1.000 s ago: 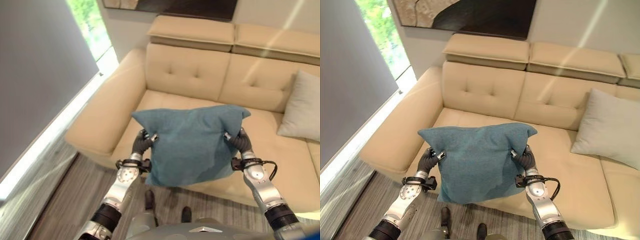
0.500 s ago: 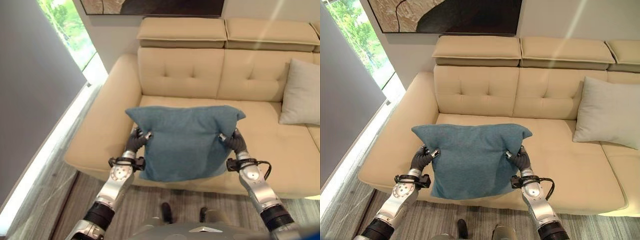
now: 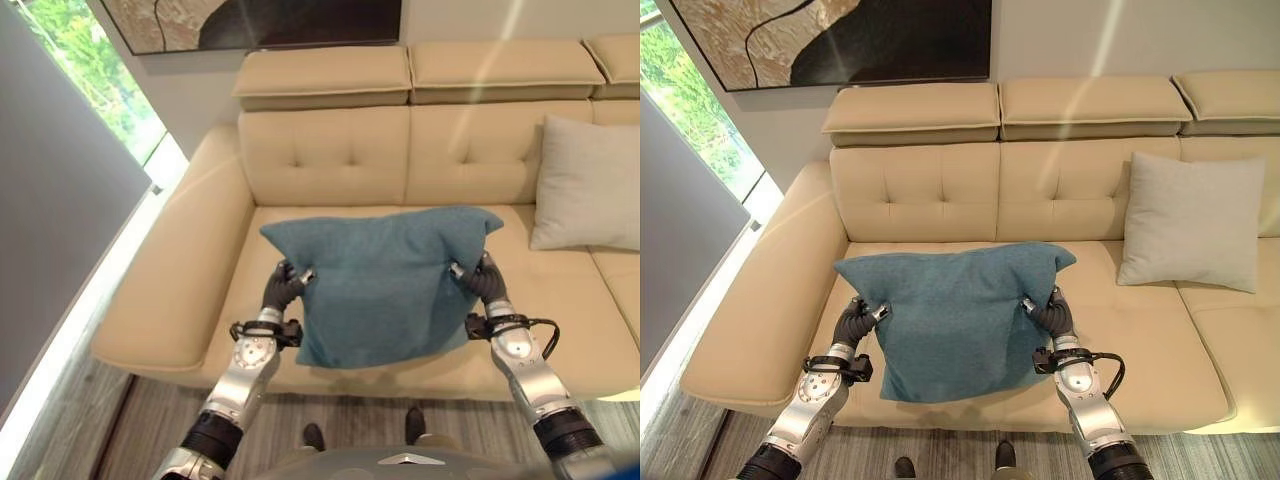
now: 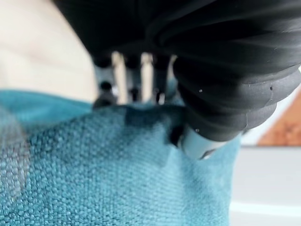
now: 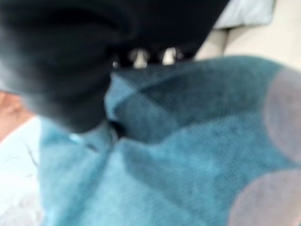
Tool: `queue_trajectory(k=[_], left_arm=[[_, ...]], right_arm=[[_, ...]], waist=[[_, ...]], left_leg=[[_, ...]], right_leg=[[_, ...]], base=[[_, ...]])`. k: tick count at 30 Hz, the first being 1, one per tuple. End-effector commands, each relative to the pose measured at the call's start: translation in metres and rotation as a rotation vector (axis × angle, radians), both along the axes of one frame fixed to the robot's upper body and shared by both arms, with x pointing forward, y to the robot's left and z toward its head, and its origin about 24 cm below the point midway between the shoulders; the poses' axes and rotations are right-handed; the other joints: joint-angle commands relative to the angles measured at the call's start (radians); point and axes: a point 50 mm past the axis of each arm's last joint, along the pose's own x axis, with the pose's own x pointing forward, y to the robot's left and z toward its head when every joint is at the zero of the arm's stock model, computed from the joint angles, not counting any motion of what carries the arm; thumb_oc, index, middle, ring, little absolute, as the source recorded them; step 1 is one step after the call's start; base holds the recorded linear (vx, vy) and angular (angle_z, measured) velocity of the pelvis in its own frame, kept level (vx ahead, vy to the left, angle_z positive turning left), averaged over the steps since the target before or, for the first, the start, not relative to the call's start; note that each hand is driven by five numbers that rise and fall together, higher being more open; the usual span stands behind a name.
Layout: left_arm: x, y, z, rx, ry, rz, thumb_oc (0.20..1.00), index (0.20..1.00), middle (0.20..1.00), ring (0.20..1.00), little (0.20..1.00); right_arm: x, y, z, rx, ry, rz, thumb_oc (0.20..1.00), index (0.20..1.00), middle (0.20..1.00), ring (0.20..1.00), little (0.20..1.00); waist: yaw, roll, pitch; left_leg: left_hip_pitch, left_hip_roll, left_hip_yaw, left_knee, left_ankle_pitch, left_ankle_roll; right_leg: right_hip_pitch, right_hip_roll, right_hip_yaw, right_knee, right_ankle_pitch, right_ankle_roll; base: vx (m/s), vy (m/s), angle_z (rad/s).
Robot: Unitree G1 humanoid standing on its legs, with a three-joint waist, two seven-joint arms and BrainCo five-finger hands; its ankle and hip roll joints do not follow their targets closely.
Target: Pick up all the scattered cushions and arrange them neatly on the sofa.
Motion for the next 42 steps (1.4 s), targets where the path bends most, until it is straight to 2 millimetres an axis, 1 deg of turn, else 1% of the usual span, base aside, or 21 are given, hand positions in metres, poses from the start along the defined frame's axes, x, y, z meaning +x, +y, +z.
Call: queue_trajectory(k=[1,5,8,10,12,13,16,18,21,26,29,31,33,36,38,42], left_arm=[[0.029,0.009,0.056,0.025,-0.267,0.024,0.200,0.200,0.200,0.200,0.200],[0.047,0.006,0.077,0.045,-0.336,0.033,0.200,0.200,0.200,0.200,0.200],[0.066,0.000,0.099,0.065,-0.399,0.028,0.200,0.200,0.200,0.200,0.200],[0.082,-0.008,0.123,0.078,-0.464,0.022,0.200,0.200,0.200,0.200,0.200],[0.093,-0.013,0.143,0.094,-0.517,0.024,0.200,0.200,0.200,0.200,0.200],[0.104,-0.015,0.168,0.121,-0.581,0.035,0.200,0.200,0.200,0.200,0.200],[0.122,-0.011,0.209,0.173,-0.669,0.073,0.200,0.200,0.200,0.200,0.200],[0.127,-0.006,0.233,0.208,-0.722,0.101,0.200,0.200,0.200,0.200,0.200],[0.132,-0.001,0.262,0.242,-0.779,0.131,0.200,0.200,0.200,0.200,0.200],[0.134,0.003,0.307,0.253,-0.864,0.168,0.200,0.200,0.200,0.200,0.200],[0.133,0.002,0.318,0.245,-0.889,0.165,0.200,0.200,0.200,0.200,0.200],[0.134,0.001,0.321,0.254,-0.890,0.162,0.200,0.200,0.200,0.200,0.200],[0.135,-0.001,0.329,0.261,-0.899,0.165,0.200,0.200,0.200,0.200,0.200],[0.136,-0.002,0.334,0.270,-0.904,0.164,0.200,0.200,0.200,0.200,0.200],[0.136,-0.002,0.335,0.273,-0.908,0.167,0.200,0.200,0.200,0.200,0.200],[0.137,-0.002,0.328,0.267,-0.892,0.165,0.200,0.200,0.200,0.200,0.200]], right_arm=[[0.019,0.014,0.048,0.041,-0.246,0.046,0.200,0.200,0.200,0.200,0.200],[0.034,0.022,0.066,0.008,-0.308,0.074,0.200,0.200,0.200,0.200,0.200],[0.052,0.033,0.088,-0.014,-0.384,0.095,0.200,0.200,0.200,0.200,0.200],[0.068,0.044,0.111,-0.022,-0.451,0.109,0.200,0.200,0.200,0.200,0.200],[0.080,0.051,0.129,-0.035,-0.502,0.116,0.200,0.200,0.200,0.200,0.200],[0.092,0.055,0.154,-0.063,-0.568,0.110,0.200,0.200,0.200,0.200,0.200],[0.110,0.055,0.196,-0.105,-0.663,0.071,0.200,0.200,0.200,0.200,0.200],[0.116,0.058,0.219,-0.116,-0.718,0.054,0.200,0.200,0.200,0.200,0.200],[0.120,0.060,0.248,-0.139,-0.788,0.039,0.200,0.200,0.200,0.200,0.200],[0.124,0.064,0.288,-0.156,-0.877,0.013,0.200,0.200,0.200,0.200,0.200],[0.124,0.064,0.299,-0.162,-0.903,0.005,0.200,0.200,0.200,0.200,0.200],[0.125,0.064,0.302,-0.169,-0.904,-0.002,0.200,0.200,0.200,0.200,0.200],[0.128,0.065,0.305,-0.175,-0.901,-0.003,0.200,0.200,0.200,0.200,0.200],[0.129,0.064,0.309,-0.219,-0.911,-0.024,0.200,0.200,0.200,0.200,0.200],[0.128,0.065,0.311,-0.235,-0.930,-0.030,0.200,0.200,0.200,0.200,0.200],[0.127,0.062,0.312,-0.259,-0.953,-0.072,0.200,0.200,0.200,0.200,0.200]], waist=[[0.001,-0.066,-0.043],[-0.007,-0.060,-0.038],[-0.011,-0.057,-0.020],[-0.011,-0.055,0.003],[-0.011,-0.054,0.019],[-0.008,-0.053,0.026],[-0.008,-0.052,0.021],[-0.007,-0.055,0.019],[-0.005,-0.059,0.011],[0.000,-0.059,0.006],[0.000,-0.056,0.001],[0.001,-0.054,-0.003],[0.003,-0.054,-0.010],[-0.001,-0.051,-0.020],[-0.003,-0.051,-0.025],[-0.005,-0.050,-0.037]], left_leg=[[0.069,-0.062,-0.009,0.006,-0.121,-0.011],[0.052,-0.058,-0.010,0.005,-0.123,-0.014],[0.013,-0.058,-0.017,0.005,-0.117,-0.013],[-0.046,-0.060,-0.027,0.005,-0.102,-0.014],[-0.102,-0.060,-0.037,0.005,-0.085,-0.015],[-0.162,-0.062,-0.046,0.005,-0.065,-0.018],[-0.260,-0.060,-0.056,0.005,-0.039,-0.033],[-0.313,-0.061,-0.061,0.005,-0.026,-0.041],[-0.371,-0.060,-0.063,0.005,-0.011,-0.049],[-0.463,-0.063,-0.070,0.005,0.011,-0.060],[-0.503,-0.067,-0.074,0.005,0.018,-0.063],[-0.526,-0.067,-0.075,0.005,0.022,-0.064],[-0.565,-0.067,-0.081,0.005,0.030,-0.069],[-0.614,-0.064,-0.088,0.005,0.038,-0.073],[-0.631,-0.063,-0.093,0.005,0.041,-0.074],[-0.661,-0.061,-0.099,0.005,0.043,-0.076]], right_leg=[[0.015,-0.050,-0.025,0.014,-0.020,0.051],[-0.005,-0.043,-0.018,0.011,-0.022,0.052],[-0.043,-0.039,-0.006,0.011,-0.015,0.052],[-0.102,-0.037,0.002,0.011,-0.001,0.054],[-0.157,-0.035,0.012,0.011,0.013,0.053],[-0.212,-0.033,0.017,0.011,0.030,0.052],[-0.296,-0.035,0.013,0.012,0.055,0.055],[-0.343,-0.039,0.012,0.014,0.066,0.057],[-0.400,-0.043,0.009,0.013,0.081,0.062],[-0.488,-0.047,0.009,0.013,0.099,0.072],[-0.529,-0.048,0.008,0.013,0.107,0.074],[-0.553,-0.048,0.009,0.013,0.111,0.075],[-0.593,-0.048,0.007,0.011,0.119,0.079],[-0.643,-0.048,0.009,0.011,0.128,0.083],[-0.661,-0.045,0.010,0.011,0.129,0.085],[-0.696,-0.045,0.007,0.011,0.131,0.088]], base=[[0.09,-0.008,0.15],[0.06,-0.002,0.07],[-0.05,-0.001,0.00],[-0.14,-0.004,0.02],[-0.18,-0.003,0.05],[-0.17,0.001,0.10],[-0.11,-0.003,0.11],[-0.07,-0.010,0.05],[-0.05,-0.006,0.02],[-0.01,-0.004,0.00],[0.00,0.000,0.00],[0.00,0.000,0.00],[0.00,0.000,0.00],[0.00,0.000,0.00],[0.00,0.000,0.00],[0.02,-0.016,0.04]])
